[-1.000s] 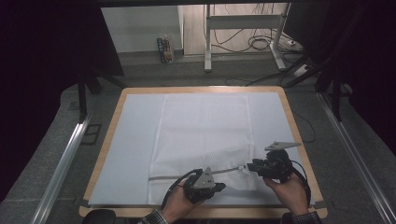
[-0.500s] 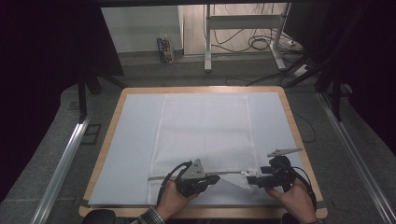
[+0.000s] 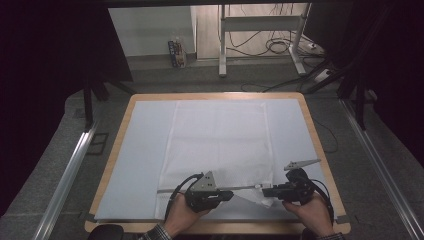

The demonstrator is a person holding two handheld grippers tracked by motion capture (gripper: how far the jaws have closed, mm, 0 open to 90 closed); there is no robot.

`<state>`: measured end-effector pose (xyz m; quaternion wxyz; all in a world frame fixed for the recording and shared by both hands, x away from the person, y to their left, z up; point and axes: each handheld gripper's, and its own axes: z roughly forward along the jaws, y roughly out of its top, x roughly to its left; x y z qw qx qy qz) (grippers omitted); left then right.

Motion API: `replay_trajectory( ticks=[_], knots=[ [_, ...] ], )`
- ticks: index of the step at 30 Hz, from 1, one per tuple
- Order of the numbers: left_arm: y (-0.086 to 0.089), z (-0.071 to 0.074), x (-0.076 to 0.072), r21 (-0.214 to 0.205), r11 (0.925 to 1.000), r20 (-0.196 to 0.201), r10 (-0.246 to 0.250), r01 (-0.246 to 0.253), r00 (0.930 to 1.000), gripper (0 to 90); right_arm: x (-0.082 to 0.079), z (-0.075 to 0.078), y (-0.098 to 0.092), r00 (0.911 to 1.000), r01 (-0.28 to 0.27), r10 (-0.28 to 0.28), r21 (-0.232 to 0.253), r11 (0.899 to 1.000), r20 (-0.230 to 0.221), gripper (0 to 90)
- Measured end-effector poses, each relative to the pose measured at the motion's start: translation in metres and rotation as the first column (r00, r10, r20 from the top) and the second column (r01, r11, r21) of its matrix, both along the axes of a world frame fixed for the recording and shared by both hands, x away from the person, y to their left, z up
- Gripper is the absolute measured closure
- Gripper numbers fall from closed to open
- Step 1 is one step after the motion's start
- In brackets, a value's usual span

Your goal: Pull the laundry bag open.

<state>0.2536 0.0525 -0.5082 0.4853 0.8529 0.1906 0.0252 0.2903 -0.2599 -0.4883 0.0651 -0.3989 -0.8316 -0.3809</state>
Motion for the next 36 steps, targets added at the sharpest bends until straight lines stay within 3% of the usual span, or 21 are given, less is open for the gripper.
replay_trajectory(
  ticks=[5, 6, 7, 12, 15, 18, 25, 32, 34, 35, 36],
  knots=[
    [0.001, 0.001, 0.001, 0.052, 0.9985, -0.007, -0.015, 0.016, 0.9999, 59.6, -0.001, 0.001, -0.001, 0.9996, -0.014, 0.014, -0.012, 1.0, 0.025, 81.9],
    [0.003, 0.001, 0.002, 0.072, 0.9973, -0.01, -0.018, 0.019, 0.9998, 59.6, -0.001, 0.001, -0.002, 0.9992, -0.017, 0.018, -0.005, 1.0, 0.036, 82.4],
    [0.007, 0.002, 0.004, 0.076, 0.997, -0.015, -0.015, 0.016, 0.9998, 51.8, -0.001, 0.004, -0.004, 0.9983, -0.023, 0.022, 0.007, 1.0, 0.054, 83.0],
    [0.022, 0.009, 0.013, 0.044, 0.999, -0.025, -0.005, 0.006, 0.9997, 41.7, -0.002, 0.005, -0.009, 0.9943, -0.042, 0.039, 0.031, 0.999, 0.099, 83.5],
    [0.029, 0.017, 0.02, 0.03, 0.9993, -0.008, 0.023, -0.023, 0.9997, 41.7, -0.002, 0.005, -0.009, 0.9918, -0.054, 0.05, 0.034, 0.998, 0.117, 83.5],
    [0.025, 0.021, 0.024, 0.012, 0.9997, -0.001, 0.022, -0.022, 0.9998, 45.1, -0.001, 0.007, -0.009, 0.99, -0.064, 0.056, 0.063, 0.996, 0.13, 83.5],
    [-0.01, 0.023, 0.034, 0.043, 0.998, 0.046, -0.05, 0.048, 0.9977, 56.2, -0.001, 0.009, -0.013, 0.9919, -0.077, 0.059, 0.163, 0.984, 0.112, 83.5],
    [-0.034, 0.029, 0.039, 0.048, 0.9951, 0.086, -0.091, 0.087, 0.9922, 65.2, -0.001, 0.008, -0.013, 0.9937, -0.076, 0.06, 0.181, 0.981, 0.095, 83.4],
    [-0.042, 0.029, 0.039, 0.068, 0.9925, 0.102, -0.108, 0.101, 0.989, 67.5, -0.002, 0.008, -0.013, 0.9944, -0.072, 0.056, 0.186, 0.98, 0.089, 83.4],
    [-0.052, 0.027, 0.039, 0.1, 0.9897, 0.121, -0.115, 0.103, 0.986, 67.7, -0.002, 0.008, -0.013, 0.9947, -0.07, 0.054, 0.189, 0.979, 0.087, 83.4],
    [-0.052, 0.027, 0.039, 0.1, 0.9897, 0.121, -0.115, 0.103, 0.986, 67.7, -0.002, 0.009, -0.013, 0.9949, -0.069, 0.053, 0.19, 0.979, 0.086, 83.4]
  ],
)
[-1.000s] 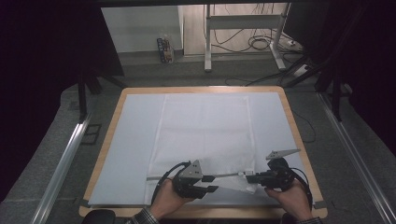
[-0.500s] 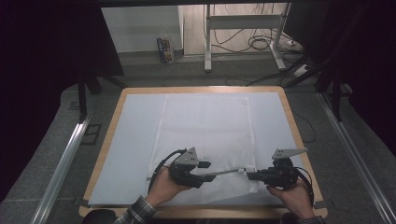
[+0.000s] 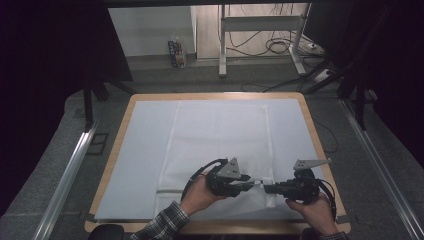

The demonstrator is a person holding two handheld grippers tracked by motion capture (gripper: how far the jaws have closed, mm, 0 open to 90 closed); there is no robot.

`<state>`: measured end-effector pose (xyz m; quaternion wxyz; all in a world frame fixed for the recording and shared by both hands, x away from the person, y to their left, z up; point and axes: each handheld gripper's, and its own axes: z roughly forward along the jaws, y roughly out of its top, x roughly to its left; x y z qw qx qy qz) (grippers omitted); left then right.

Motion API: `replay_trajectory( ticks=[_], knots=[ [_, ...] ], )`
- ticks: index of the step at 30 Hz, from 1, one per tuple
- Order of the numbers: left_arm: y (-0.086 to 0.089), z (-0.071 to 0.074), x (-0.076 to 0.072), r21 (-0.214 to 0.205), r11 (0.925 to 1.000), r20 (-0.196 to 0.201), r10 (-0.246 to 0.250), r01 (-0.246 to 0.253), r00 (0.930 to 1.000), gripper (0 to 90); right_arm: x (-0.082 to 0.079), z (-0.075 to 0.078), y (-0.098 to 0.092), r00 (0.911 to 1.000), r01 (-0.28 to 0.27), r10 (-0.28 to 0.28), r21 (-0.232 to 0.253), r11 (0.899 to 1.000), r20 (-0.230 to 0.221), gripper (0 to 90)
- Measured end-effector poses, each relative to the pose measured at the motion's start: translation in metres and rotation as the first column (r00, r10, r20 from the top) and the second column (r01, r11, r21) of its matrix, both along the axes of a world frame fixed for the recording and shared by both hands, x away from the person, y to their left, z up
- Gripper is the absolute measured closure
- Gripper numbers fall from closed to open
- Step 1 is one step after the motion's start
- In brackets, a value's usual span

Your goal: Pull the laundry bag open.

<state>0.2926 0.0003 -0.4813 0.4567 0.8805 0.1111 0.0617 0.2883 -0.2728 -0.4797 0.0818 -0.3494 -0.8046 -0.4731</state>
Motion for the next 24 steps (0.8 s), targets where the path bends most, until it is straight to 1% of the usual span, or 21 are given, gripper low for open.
replay_trajectory(
  ticks=[2, 3, 4, 5, 7, 13, 14, 15, 16, 18, 24],
  knots=[
    [-0.008, -0.003, 0.0, 0.019, 0.9998, 0.013, -0.004, 0.003, 0.9999, 67.9, 0.0, 0.0, 0.0, 1.0, 0.001, -0.001, 0.0, 1.0, -0.001, 83.4],
    [-0.015, -0.005, 0.0, 0.035, 0.9993, 0.022, -0.008, 0.007, 0.9997, 68.4, 0.0, 0.0, 0.0, 1.0, 0.002, -0.002, 0.001, 1.0, -0.003, 83.4],
    [-0.015, -0.005, 0.0, 0.035, 0.9993, 0.022, -0.008, 0.007, 0.9997, 68.5, 0.0, 0.0, 0.0, 1.0, 0.002, -0.002, 0.001, 1.0, -0.003, 83.4],
    [-0.021, -0.007, 0.001, 0.045, 0.9989, 0.026, -0.016, 0.015, 0.9995, 68.9, 0.0, 0.0, 0.001, 1.0, 0.004, -0.004, 0.001, 1.0, -0.004, 83.4],
    [-0.024, -0.007, 0.002, 0.054, 0.9984, 0.026, -0.021, 0.02, 0.9994, 69.0, 0.0, 0.0, 0.001, 1.0, 0.005, -0.005, -0.003, 1.0, -0.005, 83.4],
    [-0.026, -0.008, 0.005, 0.06, 0.998, 0.012, -0.02, 0.019, 0.9997, 72.6, 0.0, 0.0, 0.001, 1.0, 0.008, -0.008, -0.002, 1.0, 0.003, 83.5],
    [-0.026, -0.008, 0.006, 0.059, 0.9981, 0.012, -0.02, 0.02, 0.9997, 74.3, 0.0, 0.0, 0.001, 1.0, 0.008, -0.008, -0.004, 1.0, 0.003, 83.5],
    [-0.026, -0.008, 0.006, 0.058, 0.9982, 0.012, -0.017, 0.016, 0.9998, 79.3, 0.0, 0.0, 0.001, 0.9999, 0.011, -0.011, -0.007, 1.0, 0.004, 83.5],
    [-0.025, -0.008, 0.007, 0.049, 0.9987, 0.001, -0.017, 0.017, 0.9999, 80.2, 0.0, 0.0, 0.0, 0.9999, 0.012, -0.012, -0.01, 1.0, 0.006, 83.5],
    [-0.024, -0.008, 0.007, 0.044, 0.9988, -0.005, -0.02, 0.02, 0.9998, 80.7, 0.0, 0.001, 0.0, 0.9999, 0.015, -0.014, -0.013, 1.0, 0.007, 83.5],
    [-0.023, -0.007, 0.007, 0.049, 0.9983, -0.015, -0.032, 0.033, 0.9994, 80.8, 0.0, 0.001, 0.001, 0.9997, 0.025, -0.025, -0.026, 0.999, 0.008, 83.5]
  ],
)
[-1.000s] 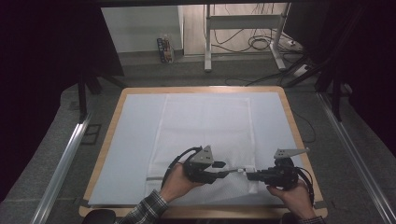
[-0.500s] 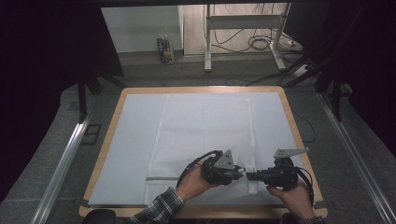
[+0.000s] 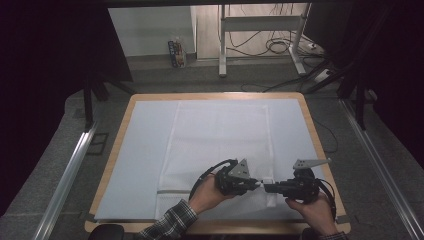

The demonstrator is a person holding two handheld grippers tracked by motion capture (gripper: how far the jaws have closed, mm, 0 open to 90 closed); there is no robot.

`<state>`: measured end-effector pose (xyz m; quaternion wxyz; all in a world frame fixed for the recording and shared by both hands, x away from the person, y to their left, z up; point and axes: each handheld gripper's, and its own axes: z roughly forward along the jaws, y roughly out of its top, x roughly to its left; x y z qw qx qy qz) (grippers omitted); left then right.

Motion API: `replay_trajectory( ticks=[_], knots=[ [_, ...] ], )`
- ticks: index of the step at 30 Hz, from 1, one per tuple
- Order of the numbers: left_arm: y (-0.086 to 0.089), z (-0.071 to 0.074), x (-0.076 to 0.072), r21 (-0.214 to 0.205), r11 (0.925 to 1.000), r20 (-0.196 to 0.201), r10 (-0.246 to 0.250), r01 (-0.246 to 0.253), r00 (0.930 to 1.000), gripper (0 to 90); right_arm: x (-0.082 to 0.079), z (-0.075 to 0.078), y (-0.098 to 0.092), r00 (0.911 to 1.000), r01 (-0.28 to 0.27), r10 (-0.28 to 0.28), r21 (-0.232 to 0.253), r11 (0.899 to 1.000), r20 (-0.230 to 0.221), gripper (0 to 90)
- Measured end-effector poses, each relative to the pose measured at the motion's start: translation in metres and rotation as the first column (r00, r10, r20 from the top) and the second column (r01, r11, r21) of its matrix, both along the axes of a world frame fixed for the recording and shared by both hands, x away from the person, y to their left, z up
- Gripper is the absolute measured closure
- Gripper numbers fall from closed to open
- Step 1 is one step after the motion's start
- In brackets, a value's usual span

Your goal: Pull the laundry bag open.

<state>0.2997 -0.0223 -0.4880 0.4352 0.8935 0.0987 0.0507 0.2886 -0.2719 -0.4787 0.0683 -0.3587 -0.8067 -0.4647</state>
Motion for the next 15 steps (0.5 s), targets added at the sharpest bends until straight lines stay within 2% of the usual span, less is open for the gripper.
replay_trajectory(
  ticks=[4, 8, 15],
  knots=[
    [-0.0001, -0.0014, 0.0009, -0.001, 0.9998, -0.023, -0.019, 0.019, 0.9995, 80.1, 0.0001, -0.0006, 0.0002, 1.0, 0.004, -0.004, -0.003, 1.0, -0.004, 83.5],
    [0.0003, -0.0026, 0.0016, -0.014, 0.9991, -0.05, -0.04, 0.039, 0.998, 76.0, 0.0001, -0.0007, 0.0006, 0.9999, 0.012, -0.012, -0.026, 1.0, 0.003, 83.4],
    [-0.0013, -0.0047, 0.0037, -0.021, 0.9991, -0.075, -0.039, 0.038, 0.9964, 79.7, -0.0006, 0.0001, 0.0019, 0.9999, 0.012, -0.011, -0.031, 0.999, 0.01, 83.4]
  ],
)
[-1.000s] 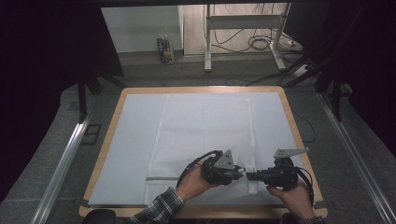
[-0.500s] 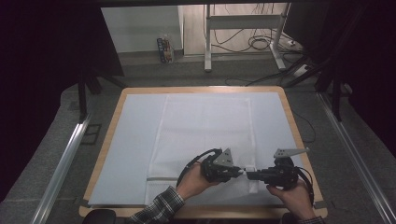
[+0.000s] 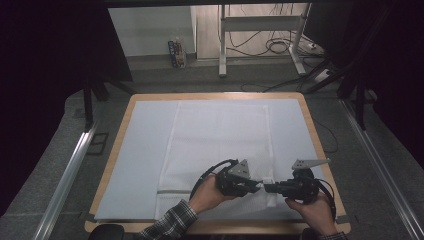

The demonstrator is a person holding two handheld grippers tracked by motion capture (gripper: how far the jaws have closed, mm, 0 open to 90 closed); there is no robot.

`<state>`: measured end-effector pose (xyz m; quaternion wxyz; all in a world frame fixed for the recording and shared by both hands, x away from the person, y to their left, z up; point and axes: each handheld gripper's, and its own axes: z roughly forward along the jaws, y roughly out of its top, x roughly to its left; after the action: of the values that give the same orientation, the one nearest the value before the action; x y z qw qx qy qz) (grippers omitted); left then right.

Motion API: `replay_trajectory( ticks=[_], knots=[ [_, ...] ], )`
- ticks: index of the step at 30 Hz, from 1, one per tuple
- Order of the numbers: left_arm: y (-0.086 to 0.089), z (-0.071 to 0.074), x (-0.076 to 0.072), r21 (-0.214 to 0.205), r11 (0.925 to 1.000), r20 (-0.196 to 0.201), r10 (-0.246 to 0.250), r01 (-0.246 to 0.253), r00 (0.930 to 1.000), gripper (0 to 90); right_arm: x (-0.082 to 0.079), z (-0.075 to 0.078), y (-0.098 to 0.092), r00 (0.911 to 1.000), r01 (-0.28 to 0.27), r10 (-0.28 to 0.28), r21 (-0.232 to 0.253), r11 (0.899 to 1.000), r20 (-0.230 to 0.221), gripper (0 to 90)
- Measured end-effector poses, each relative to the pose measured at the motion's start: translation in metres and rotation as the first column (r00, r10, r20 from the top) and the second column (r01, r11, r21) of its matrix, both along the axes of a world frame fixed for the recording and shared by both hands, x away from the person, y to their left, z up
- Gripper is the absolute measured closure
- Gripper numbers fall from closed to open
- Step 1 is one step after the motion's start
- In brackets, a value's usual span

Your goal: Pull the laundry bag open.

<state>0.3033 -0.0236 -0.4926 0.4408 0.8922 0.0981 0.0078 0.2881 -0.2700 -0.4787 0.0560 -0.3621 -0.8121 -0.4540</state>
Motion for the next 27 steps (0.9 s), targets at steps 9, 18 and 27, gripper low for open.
replay_trajectory(
  ticks=[9, 18, 27],
  knots=[
    [0.0011, -0.0017, 0.0054, -0.044, 0.9989, -0.078, -0.023, 0.019, 0.9967, 80.2, 0.0, 0.0003, -0.0009, 1.0, 0.002, -0.002, -0.003, 1.0, 0.004, 83.4],
    [-0.0034, -0.0022, 0.0068, -0.033, 0.9995, -0.088, -0.004, 0.001, 0.9961, 82.3, -0.0006, 0.0005, 0.0, 1.0, -0.002, 0.002, -0.015, 1.0, 0.009, 83.4],
    [-0.0001, 0.0003, 0.009, -0.034, 0.9993, -0.102, 0.012, -0.015, 0.9947, 87.1, -0.002, 0.0029, 0.0019, 0.9998, 0.001, 0.0, -0.049, 0.999, 0.02, 84.6]
  ],
)
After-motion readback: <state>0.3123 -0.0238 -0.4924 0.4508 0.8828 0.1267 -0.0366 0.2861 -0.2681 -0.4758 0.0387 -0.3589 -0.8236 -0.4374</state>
